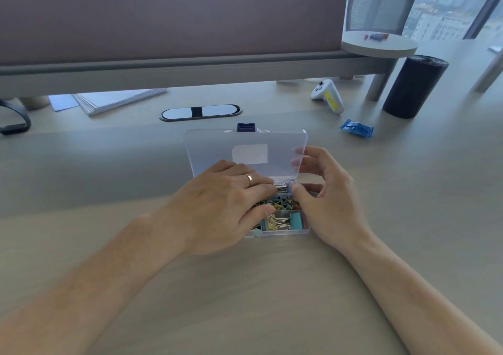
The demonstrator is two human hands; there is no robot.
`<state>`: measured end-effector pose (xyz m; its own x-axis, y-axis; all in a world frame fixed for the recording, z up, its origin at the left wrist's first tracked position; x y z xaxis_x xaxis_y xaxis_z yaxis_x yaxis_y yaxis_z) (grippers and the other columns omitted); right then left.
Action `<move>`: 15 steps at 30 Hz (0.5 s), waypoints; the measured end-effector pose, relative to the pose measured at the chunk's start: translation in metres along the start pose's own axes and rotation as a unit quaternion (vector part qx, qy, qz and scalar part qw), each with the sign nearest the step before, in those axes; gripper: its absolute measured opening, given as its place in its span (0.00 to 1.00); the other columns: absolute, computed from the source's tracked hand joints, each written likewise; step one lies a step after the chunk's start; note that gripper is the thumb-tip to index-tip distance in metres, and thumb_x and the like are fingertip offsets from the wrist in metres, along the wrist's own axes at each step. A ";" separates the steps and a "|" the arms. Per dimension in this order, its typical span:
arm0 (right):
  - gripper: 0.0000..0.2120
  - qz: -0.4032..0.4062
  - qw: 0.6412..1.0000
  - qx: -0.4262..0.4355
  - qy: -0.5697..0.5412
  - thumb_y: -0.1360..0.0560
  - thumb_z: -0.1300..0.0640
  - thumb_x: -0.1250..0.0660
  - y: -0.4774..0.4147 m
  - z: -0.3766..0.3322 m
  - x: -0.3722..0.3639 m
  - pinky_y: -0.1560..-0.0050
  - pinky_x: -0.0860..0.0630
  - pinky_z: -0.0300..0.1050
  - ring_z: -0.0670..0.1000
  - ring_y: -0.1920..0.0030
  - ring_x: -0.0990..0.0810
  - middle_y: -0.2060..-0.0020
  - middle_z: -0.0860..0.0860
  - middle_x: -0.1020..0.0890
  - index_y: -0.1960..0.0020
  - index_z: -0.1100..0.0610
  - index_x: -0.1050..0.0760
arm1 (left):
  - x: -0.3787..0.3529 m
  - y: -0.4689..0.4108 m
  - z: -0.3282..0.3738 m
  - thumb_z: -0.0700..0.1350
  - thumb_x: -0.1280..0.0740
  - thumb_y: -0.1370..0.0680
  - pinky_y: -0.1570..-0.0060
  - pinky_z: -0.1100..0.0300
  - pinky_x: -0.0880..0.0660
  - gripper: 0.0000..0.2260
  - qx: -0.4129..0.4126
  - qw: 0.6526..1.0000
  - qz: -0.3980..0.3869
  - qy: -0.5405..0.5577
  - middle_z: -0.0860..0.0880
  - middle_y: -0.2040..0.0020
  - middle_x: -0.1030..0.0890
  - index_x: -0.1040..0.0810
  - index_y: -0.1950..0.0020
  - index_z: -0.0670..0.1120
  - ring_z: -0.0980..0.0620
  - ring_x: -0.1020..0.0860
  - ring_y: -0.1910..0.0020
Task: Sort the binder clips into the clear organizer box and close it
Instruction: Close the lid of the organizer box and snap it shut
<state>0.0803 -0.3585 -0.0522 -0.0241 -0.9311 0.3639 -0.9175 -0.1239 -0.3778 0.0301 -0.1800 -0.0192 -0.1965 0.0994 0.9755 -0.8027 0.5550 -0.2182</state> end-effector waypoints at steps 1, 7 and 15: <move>0.23 0.002 1.000 0.000 0.002 0.24 0.64 0.28 0.000 0.000 0.000 0.50 0.18 0.35 0.43 0.45 0.17 0.46 0.41 0.18 0.33 0.46 0.25 | 0.001 0.000 0.001 0.59 0.53 0.15 0.31 0.55 0.33 0.24 -0.002 1.000 0.002 0.002 0.59 0.31 0.23 0.25 0.29 0.53 0.56 0.28 0.32; 0.15 0.003 1.000 -0.019 -0.021 0.19 0.53 0.30 0.000 -0.001 0.002 0.52 0.21 0.31 0.39 0.45 0.18 0.45 0.40 0.17 0.34 0.47 0.24 | 0.039 0.034 -0.004 0.48 0.43 0.16 0.37 0.48 0.28 0.17 -0.010 0.979 0.200 0.043 0.51 0.35 0.21 0.21 0.33 0.43 0.46 0.23 0.36; 0.14 0.017 0.994 0.063 -0.091 0.14 0.51 0.44 0.009 -0.019 0.010 0.45 0.19 0.42 0.46 0.40 0.18 0.43 0.41 0.16 0.35 0.52 0.22 | 0.009 0.077 -0.056 0.62 0.39 0.23 0.38 0.53 0.24 0.25 0.269 0.863 0.203 0.375 0.64 0.32 0.25 0.34 0.26 0.62 0.63 0.25 0.35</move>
<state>0.0639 -0.3626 -0.0361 0.0291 -0.9806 0.1941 -0.8606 -0.1233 -0.4941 -0.0018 -0.0901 -0.0258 -0.2650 0.8149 0.5155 -0.9388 -0.0960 -0.3309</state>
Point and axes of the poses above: each hand's wrist, its own y-axis away from the middle knuckle, its own x-axis out of the back of the hand, z = x × y, the point moved 5 cm from there along -y, towards the middle knuckle
